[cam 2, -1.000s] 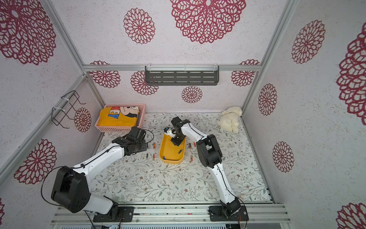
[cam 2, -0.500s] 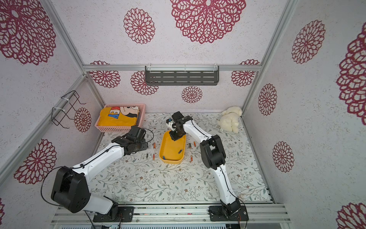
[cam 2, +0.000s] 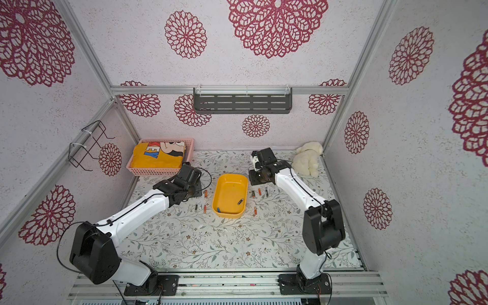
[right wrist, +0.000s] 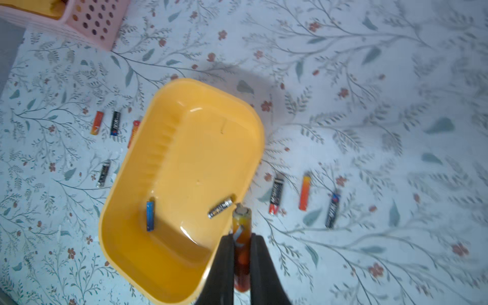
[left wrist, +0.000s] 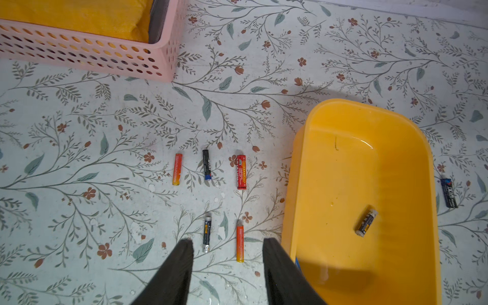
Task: Take the batteries out of the storage box
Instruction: Place the battery at the center of the board.
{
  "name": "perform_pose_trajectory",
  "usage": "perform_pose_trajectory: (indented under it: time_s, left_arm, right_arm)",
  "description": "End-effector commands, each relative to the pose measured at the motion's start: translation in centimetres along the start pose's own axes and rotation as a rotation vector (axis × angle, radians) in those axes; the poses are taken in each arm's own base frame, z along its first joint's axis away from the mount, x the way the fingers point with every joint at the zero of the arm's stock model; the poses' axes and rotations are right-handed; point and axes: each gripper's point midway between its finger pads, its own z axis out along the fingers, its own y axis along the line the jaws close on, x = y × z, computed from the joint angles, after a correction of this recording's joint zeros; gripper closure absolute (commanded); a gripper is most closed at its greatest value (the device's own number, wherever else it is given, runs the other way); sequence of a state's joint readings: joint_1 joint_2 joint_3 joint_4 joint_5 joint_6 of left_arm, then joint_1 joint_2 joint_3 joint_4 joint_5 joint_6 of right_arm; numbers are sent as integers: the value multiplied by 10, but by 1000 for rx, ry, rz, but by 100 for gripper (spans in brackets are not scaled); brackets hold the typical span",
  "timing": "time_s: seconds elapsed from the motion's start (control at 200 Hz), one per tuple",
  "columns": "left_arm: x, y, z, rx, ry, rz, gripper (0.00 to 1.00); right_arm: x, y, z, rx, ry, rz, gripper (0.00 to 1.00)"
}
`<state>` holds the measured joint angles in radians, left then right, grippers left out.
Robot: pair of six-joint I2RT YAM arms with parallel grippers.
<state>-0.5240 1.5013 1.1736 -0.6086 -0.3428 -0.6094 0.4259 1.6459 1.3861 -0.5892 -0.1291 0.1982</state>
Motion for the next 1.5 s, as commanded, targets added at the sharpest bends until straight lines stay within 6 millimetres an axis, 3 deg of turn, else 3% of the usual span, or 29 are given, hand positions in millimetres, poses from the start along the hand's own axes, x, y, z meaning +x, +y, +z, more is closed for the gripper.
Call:
perform_pose_trajectory:
  time_s: [0.0, 0.16, 0.43, 0.656, 0.896, 1.161, 1.246, 1.316, 1.496]
  left_arm:
    - [-3, -19, 6, 79, -16, 8, 54]
    - [3, -30, 14, 116, 17, 39, 54]
    - [15, -33, 21, 103, 69, 34, 55]
    - [19, -43, 22, 111, 86, 50, 55]
    - [17, -67, 17, 133, 102, 99, 54]
    - [29, -96, 23, 168, 159, 131, 54]
    - [33, -102, 28, 179, 181, 134, 53]
    - [36, -108, 30, 189, 198, 139, 53]
    - [46, -127, 38, 237, 276, 153, 52]
  right_arm:
    - [34, -9, 1, 38, 11, 78, 100]
    - [77, -18, 18, 31, 41, 159, 100]
    - [110, -33, 48, 82, 95, 184, 100]
    - [114, -43, 63, 127, 100, 178, 100]
    - [121, -50, 75, 170, 129, 168, 100]
    - [131, -49, 78, 168, 146, 164, 100]
    - [133, -49, 79, 170, 151, 167, 94]
    - [132, -50, 76, 177, 147, 170, 82]
    - [113, -46, 59, 176, 95, 168, 72]
